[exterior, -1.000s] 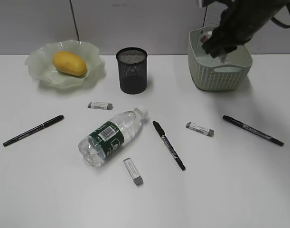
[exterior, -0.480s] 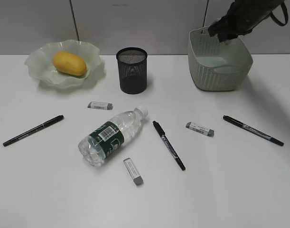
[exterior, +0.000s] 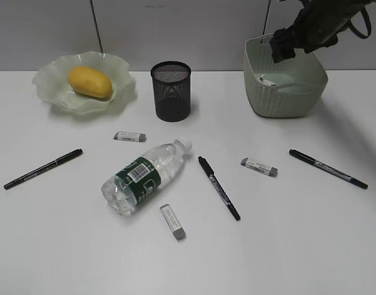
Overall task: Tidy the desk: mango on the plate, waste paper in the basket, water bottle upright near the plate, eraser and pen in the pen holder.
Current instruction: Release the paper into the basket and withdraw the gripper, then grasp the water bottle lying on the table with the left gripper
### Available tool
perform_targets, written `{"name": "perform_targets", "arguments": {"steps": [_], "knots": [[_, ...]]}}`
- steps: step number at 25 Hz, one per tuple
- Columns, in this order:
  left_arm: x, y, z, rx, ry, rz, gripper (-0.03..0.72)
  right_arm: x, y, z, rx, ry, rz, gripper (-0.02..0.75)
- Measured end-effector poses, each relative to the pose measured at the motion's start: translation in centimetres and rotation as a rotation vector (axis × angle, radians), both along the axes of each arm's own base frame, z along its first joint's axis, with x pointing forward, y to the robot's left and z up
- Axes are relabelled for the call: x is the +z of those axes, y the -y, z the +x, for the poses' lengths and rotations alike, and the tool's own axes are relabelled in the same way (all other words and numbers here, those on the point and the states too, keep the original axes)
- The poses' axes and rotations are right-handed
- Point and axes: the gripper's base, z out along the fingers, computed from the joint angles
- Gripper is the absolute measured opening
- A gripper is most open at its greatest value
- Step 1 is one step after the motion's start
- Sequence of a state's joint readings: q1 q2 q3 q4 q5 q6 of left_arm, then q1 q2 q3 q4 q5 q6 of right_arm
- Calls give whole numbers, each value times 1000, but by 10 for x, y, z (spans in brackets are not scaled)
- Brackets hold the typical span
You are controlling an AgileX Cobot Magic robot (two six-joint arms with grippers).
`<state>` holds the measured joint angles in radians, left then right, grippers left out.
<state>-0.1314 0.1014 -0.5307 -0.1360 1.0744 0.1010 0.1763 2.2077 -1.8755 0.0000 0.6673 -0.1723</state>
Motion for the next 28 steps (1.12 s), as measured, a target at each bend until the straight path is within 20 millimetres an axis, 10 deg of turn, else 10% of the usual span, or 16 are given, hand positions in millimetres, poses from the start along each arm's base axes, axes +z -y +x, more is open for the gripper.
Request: {"name": "perform_targets", "arguments": {"steps": [19, 28], "knots": [[0, 0, 0, 0, 0, 0, 466, 70, 11, -59, -109, -329, 1, 584], [0, 0, 0, 0, 0, 0, 466, 114, 26, -144, -117, -320, 8, 563]]}}
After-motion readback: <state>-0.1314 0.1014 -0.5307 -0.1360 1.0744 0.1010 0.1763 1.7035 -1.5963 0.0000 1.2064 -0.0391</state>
